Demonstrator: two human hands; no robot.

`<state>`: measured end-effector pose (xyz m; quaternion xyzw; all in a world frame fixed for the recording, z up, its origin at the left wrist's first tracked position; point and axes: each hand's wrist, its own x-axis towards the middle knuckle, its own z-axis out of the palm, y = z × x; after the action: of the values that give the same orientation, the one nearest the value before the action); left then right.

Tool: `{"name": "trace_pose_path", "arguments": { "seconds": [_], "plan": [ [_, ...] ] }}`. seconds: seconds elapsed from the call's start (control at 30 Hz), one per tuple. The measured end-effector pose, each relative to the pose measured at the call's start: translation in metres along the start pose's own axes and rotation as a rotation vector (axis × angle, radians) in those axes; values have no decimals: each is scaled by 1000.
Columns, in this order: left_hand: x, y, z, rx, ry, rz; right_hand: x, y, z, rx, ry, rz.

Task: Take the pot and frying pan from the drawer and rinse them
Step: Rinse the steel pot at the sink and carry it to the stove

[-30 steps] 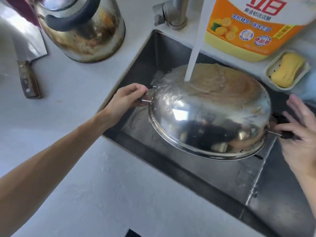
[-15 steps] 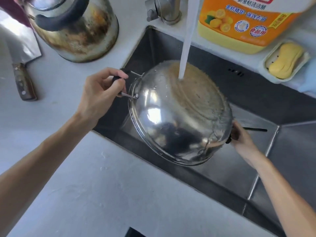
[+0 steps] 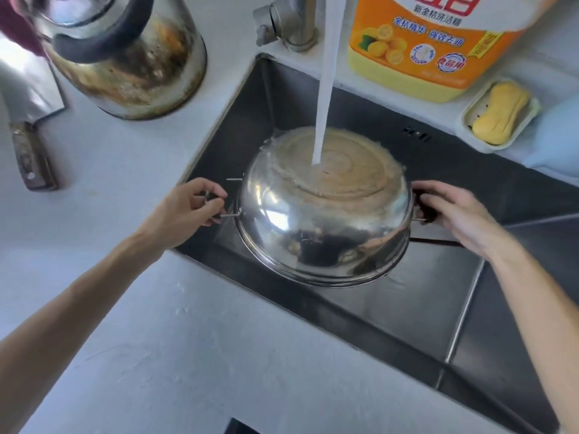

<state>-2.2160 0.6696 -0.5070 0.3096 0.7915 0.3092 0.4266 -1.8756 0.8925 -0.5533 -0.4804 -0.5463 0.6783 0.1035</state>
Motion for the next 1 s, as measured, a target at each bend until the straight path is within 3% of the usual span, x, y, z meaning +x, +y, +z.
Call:
{"name": "trace_pose_path", "arguments": {
  "seconds": [0.1,0.3,0.47,0.63,0.77,0.87,1.0],
  "plan": [
    [2,-10,10,1,-8,-19,-12,-26,-7,-299,73,-150],
    [7,-11,7,-28,77,141,-34,-41,-5,-434,141,-314],
    [-1,18,-13,136,217,404,-31,-9,13,-288,230,-308],
    [-29,67,-23,320,185,637,-16,25,36,-159,214,-174],
    [-29,80,-19,215,173,471,-17,33,45,-185,50,-23],
    [-12,52,-19,137,128,244,-13,23,31,-241,116,-33],
    [3,-1,-5,148,-86,15,-17,-15,9,-372,194,-175]
  ]
}}
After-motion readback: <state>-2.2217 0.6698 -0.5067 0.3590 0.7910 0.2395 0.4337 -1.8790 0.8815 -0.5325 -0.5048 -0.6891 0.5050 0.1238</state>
